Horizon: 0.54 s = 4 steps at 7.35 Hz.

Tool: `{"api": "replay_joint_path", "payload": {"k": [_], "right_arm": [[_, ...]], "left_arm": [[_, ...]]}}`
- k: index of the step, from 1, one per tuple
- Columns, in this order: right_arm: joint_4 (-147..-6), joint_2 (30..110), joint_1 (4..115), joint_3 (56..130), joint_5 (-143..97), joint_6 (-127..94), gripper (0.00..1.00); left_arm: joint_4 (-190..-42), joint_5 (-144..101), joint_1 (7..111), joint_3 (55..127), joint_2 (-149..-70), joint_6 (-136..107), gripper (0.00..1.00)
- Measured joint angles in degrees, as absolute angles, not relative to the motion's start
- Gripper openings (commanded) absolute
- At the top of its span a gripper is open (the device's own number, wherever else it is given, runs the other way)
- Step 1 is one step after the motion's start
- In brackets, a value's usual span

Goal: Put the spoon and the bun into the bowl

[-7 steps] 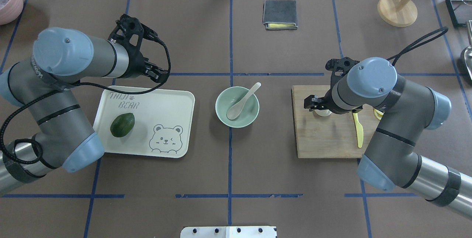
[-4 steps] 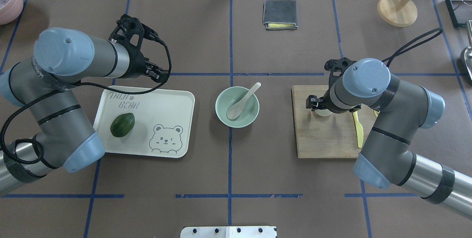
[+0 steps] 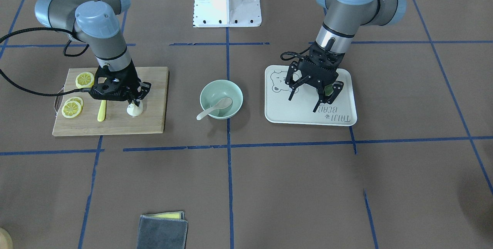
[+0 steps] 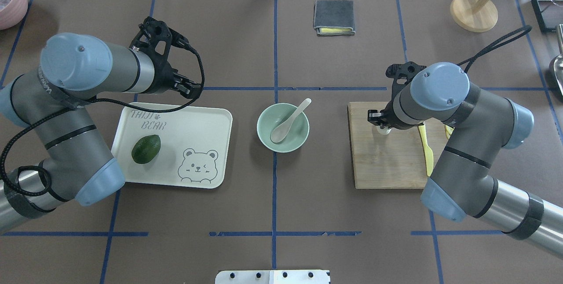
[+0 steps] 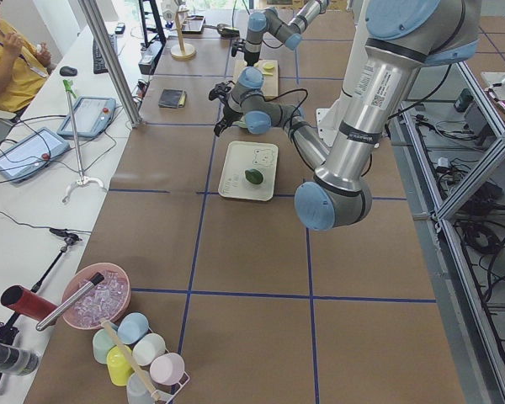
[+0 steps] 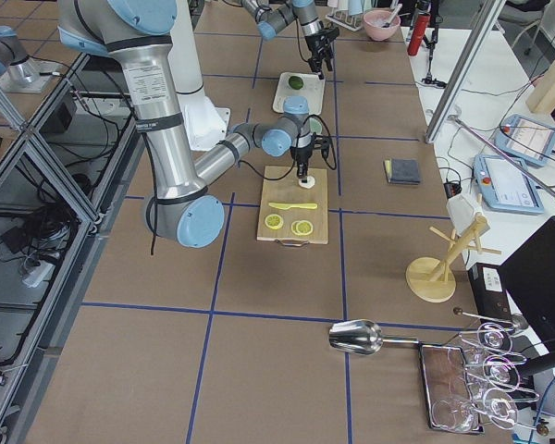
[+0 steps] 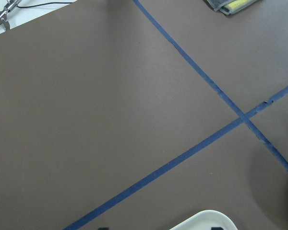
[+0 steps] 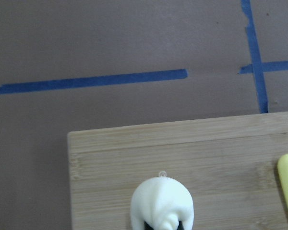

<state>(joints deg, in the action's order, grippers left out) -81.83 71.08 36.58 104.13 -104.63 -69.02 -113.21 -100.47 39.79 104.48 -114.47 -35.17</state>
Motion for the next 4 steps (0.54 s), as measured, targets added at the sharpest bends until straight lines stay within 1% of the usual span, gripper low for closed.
{"api": "replay_joint_path", "payload": {"k": [2, 4], "right_arm": [[-84.11, 65.23, 36.37, 104.58, -104.68, -70.29, 0.00], [-85.46, 59.62, 33.89, 104.61, -104.60, -75.64, 0.00]], "left_arm": [[-113.19, -100.98, 41.89, 106.10, -112.45, -33.08, 0.76], [-113.28, -103.06, 45.43, 109.31, -107.25, -27.58, 0.76]]}}
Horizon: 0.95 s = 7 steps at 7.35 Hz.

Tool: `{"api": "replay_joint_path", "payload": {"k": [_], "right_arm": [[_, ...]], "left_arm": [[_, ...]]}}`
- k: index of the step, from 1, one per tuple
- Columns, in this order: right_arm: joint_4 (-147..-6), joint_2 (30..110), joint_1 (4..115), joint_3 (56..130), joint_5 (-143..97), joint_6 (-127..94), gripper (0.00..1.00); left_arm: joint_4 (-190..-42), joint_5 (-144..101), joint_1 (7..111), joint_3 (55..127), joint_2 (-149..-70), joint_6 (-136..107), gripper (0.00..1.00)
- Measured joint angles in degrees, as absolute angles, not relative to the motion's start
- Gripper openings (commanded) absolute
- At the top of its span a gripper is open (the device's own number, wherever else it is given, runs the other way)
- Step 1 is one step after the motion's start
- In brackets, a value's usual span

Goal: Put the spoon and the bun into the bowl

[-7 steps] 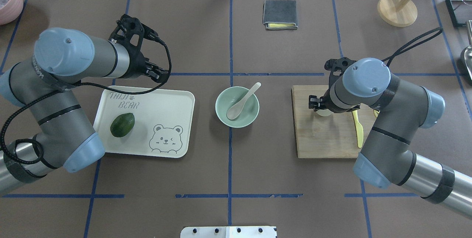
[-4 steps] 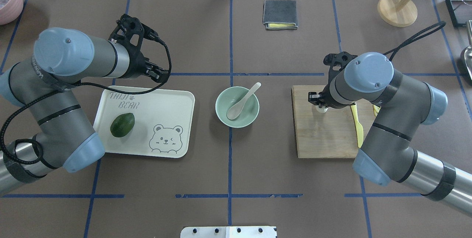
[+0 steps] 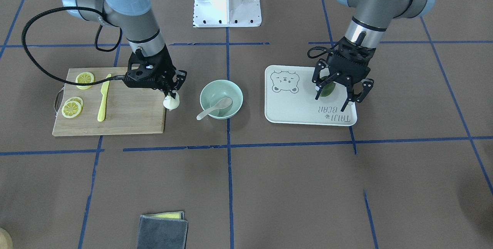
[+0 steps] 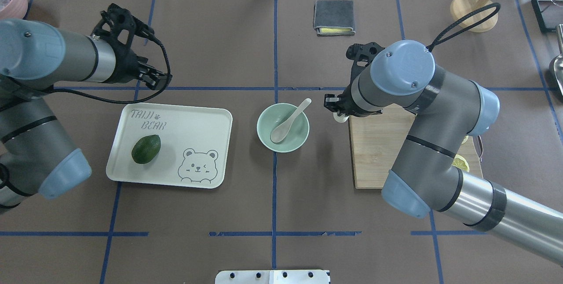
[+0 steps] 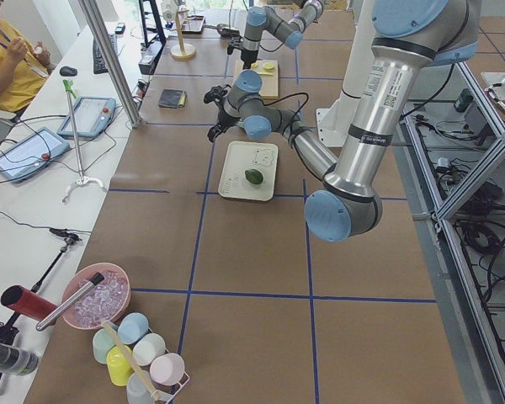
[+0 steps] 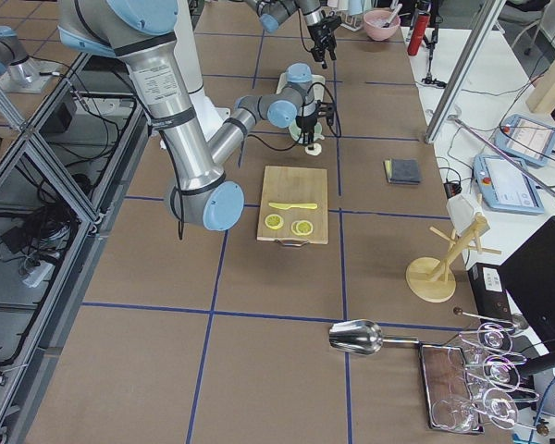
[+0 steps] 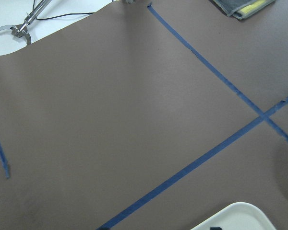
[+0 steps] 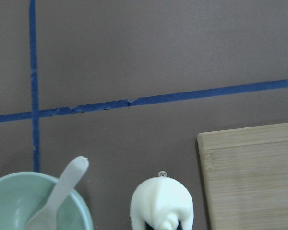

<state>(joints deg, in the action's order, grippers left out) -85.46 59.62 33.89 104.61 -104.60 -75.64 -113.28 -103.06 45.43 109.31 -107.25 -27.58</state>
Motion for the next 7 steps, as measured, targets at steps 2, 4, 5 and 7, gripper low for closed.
{"api": "replay_joint_path", "payload": {"k": [2, 4, 5, 7], "right_arm": [[-85.44, 56.02, 29.95, 104.02, -103.86, -79.38, 0.05], [-83.12, 53.53, 28.11, 100.95, -102.57, -82.16, 0.20], [-81.37, 52.38, 27.88, 98.54, -102.31, -83.05, 0.38], [-80.13, 50.16, 27.88, 94.59, -102.21, -83.50, 0.71]], "left_arm": [[-113.52, -104.15, 47.31, 111.01, -104.07, -24.95, 0.76], [-113.57, -104.31, 47.59, 111.08, -103.51, -24.59, 0.76], [-113.56, -104.32, 47.62, 110.92, -103.48, -24.59, 0.76], [-113.62, -104.33, 47.59, 110.78, -103.45, -24.61, 0.76]]}}
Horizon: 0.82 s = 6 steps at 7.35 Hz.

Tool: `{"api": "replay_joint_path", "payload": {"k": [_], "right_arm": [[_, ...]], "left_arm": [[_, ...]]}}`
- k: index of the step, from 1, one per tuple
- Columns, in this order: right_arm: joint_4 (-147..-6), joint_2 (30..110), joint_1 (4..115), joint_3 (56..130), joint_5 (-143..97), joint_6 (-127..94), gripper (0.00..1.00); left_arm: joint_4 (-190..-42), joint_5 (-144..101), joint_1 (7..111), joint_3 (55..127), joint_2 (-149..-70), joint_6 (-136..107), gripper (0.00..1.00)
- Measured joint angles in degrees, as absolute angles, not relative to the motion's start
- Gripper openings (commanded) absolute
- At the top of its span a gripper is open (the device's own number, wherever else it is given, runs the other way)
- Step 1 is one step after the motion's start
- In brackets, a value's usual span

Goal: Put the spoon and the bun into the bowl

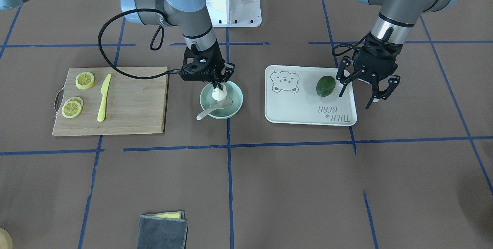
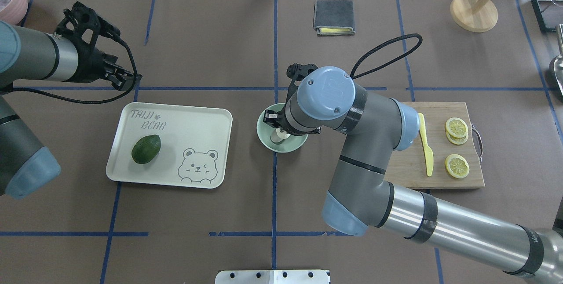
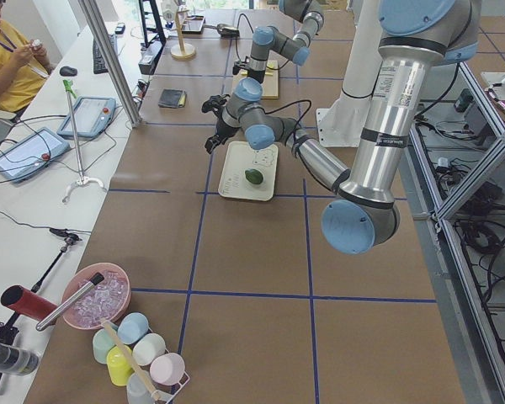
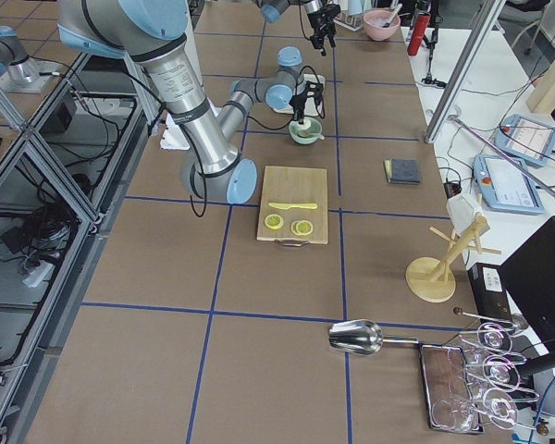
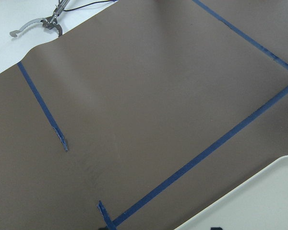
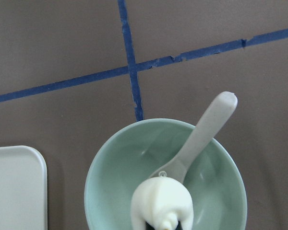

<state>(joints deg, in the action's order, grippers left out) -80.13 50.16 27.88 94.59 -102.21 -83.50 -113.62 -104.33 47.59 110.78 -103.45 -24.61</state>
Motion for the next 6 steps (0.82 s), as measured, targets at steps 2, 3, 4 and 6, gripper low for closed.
{"api": "replay_joint_path", "payload": {"k": [2, 3, 4, 6], "right_arm": [[-79.98, 49.65, 27.92, 93.87, -102.21, -83.69, 0.74], [-79.96, 49.61, 28.02, 93.88, -102.22, -83.73, 0.81], [-79.98, 49.71, 28.52, 94.50, -102.29, -83.73, 0.99], [-80.38, 54.12, 31.24, 100.35, -103.31, -83.40, 1.00]], "left_arm": [[-113.64, -104.33, 47.56, 110.75, -103.45, -24.61, 0.76], [-113.64, -104.33, 47.55, 110.76, -103.42, -24.59, 0.76], [-113.62, -104.37, 47.67, 110.79, -103.27, -24.19, 0.76], [-113.74, -107.13, 51.51, 110.86, -100.88, -19.23, 0.82]]}}
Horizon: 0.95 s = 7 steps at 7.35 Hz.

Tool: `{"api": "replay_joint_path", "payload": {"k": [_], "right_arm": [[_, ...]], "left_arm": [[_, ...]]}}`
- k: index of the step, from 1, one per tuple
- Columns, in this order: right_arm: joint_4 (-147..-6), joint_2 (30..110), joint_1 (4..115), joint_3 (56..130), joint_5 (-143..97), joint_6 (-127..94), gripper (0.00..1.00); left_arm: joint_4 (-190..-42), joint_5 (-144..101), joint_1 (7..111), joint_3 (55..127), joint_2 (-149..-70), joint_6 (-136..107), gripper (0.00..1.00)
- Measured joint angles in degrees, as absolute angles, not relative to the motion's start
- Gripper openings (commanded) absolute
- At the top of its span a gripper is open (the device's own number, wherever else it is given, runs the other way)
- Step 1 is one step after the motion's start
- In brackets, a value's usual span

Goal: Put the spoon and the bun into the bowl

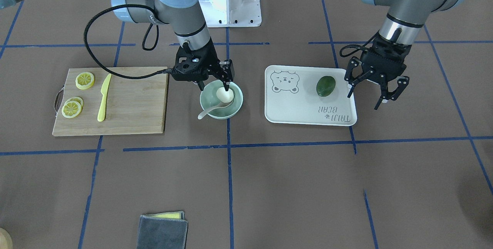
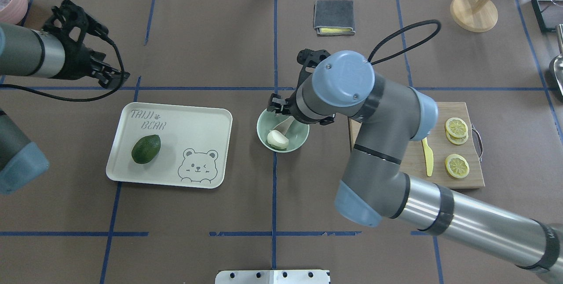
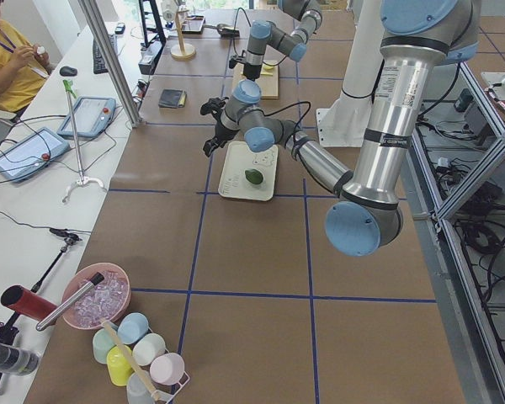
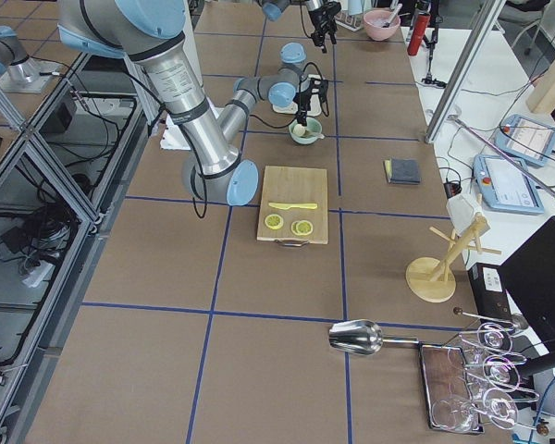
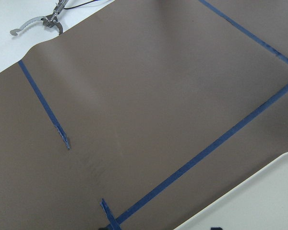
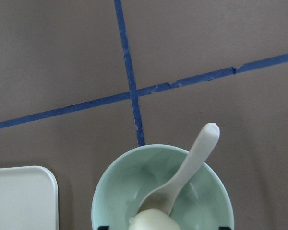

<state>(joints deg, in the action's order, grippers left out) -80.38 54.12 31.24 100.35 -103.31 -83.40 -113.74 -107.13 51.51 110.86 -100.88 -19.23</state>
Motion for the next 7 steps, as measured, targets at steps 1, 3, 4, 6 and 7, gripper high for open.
{"api": "replay_joint_path", "payload": {"k": [1, 3, 4, 6, 7], "right_arm": [[-80.35, 59.25, 33.84, 104.42, -105.62, -82.57, 1.00], [-80.20, 70.78, 43.67, 110.15, -116.02, -74.06, 1.00], [-80.21, 77.08, 49.40, 112.12, -120.43, -65.24, 1.00], [-80.88, 88.43, 63.30, 112.90, -127.86, -41.88, 1.00], [-82.36, 92.67, 71.15, 111.53, -131.22, -28.56, 1.00]], "left_arm": [[-113.72, -111.96, 56.30, 110.69, -98.87, -14.21, 0.83], [-113.11, -123.34, 67.92, 108.45, -94.87, -6.24, 0.82], [-112.90, -126.92, 72.91, 106.23, -93.30, -3.02, 0.82], [-106.72, -129.04, 81.38, 103.10, -92.04, 7.06, 1.00], [-100.37, -129.32, 84.97, 102.81, -92.36, 11.46, 1.00]]}}
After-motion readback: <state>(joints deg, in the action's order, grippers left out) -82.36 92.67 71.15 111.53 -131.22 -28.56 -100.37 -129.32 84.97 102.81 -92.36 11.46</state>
